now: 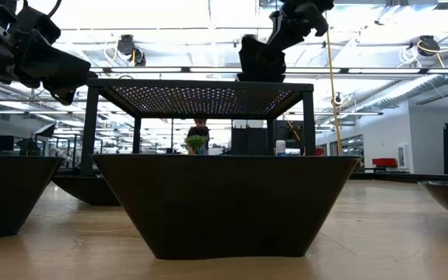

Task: Pick & Place Mini shaped plates
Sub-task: Stack the distorted square plate on the other distorted square plate on the shelf

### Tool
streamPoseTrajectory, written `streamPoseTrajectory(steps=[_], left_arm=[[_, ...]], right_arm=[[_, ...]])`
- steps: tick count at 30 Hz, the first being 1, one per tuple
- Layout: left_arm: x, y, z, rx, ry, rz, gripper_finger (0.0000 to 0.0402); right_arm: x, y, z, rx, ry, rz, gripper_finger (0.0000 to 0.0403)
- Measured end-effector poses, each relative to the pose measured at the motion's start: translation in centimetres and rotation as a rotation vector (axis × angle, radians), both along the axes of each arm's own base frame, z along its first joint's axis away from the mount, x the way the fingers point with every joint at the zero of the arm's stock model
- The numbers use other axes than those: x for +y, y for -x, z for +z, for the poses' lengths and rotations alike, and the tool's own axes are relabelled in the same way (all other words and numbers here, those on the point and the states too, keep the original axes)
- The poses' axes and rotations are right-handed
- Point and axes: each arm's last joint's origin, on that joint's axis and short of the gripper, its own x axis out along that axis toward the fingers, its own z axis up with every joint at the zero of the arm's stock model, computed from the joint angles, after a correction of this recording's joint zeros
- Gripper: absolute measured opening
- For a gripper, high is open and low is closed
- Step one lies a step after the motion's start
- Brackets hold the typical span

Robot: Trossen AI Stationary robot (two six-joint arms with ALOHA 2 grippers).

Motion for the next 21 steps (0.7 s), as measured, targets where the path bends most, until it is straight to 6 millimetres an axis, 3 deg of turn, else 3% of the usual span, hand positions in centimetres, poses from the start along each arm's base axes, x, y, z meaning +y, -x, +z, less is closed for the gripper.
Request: streamPoseTrajectory(steps=[21], left_arm=[[0.0, 0.0, 0.0, 0.0, 0.0, 0.0, 0.0145]], right_arm=[[1.4, 0.1, -0.5, 0.03, -0.141, 0.028, 0.0]])
